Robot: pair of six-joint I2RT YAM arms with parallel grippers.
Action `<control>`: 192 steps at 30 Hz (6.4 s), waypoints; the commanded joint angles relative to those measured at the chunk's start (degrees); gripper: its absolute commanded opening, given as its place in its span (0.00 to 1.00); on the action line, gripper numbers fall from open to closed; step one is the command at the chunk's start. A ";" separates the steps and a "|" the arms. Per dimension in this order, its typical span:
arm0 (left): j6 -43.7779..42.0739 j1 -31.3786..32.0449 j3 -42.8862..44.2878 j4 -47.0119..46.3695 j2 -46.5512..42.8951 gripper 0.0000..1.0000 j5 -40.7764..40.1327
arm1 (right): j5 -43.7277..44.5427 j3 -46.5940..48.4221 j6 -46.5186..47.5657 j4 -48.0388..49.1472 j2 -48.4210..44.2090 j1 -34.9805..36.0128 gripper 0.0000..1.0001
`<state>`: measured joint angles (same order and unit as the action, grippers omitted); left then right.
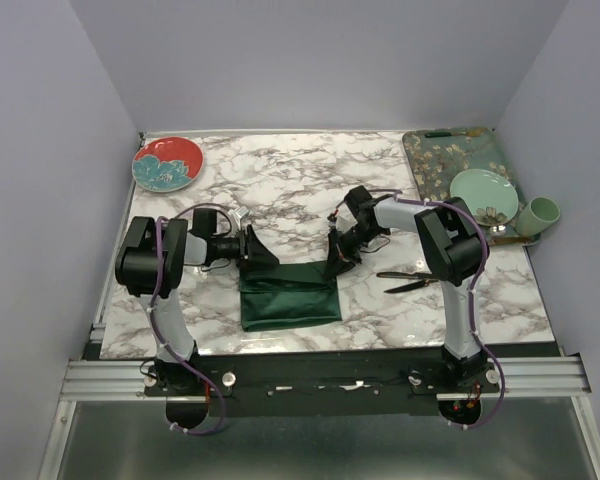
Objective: Fold the napkin into a case and place the utensils inside
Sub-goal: Smooth out the 2/3-rectangle-folded napkin at the center of the board.
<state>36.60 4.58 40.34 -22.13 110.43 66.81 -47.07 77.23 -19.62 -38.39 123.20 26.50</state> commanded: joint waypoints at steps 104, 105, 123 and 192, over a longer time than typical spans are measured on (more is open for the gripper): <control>-83.09 33.57 -7.29 50.52 -41.00 0.57 -40.70 | 28.70 -7.97 63.47 3.41 -16.67 13.75 0.51; -83.09 33.57 -7.29 50.34 -40.91 0.57 -40.70 | 29.13 -8.23 63.65 3.93 -16.67 13.84 0.50; -86.08 33.04 -8.17 51.66 -38.54 0.41 -42.37 | 30.81 -10.96 67.08 4.73 -18.43 14.10 0.16; -9.99 8.51 6.33 23.83 -24.93 0.38 -11.79 | 30.11 -10.08 64.53 3.58 -14.74 12.52 0.16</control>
<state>4.40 13.08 48.90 17.23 79.61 46.94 -18.70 67.90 45.39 -36.51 105.21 39.27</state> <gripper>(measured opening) 0.407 0.158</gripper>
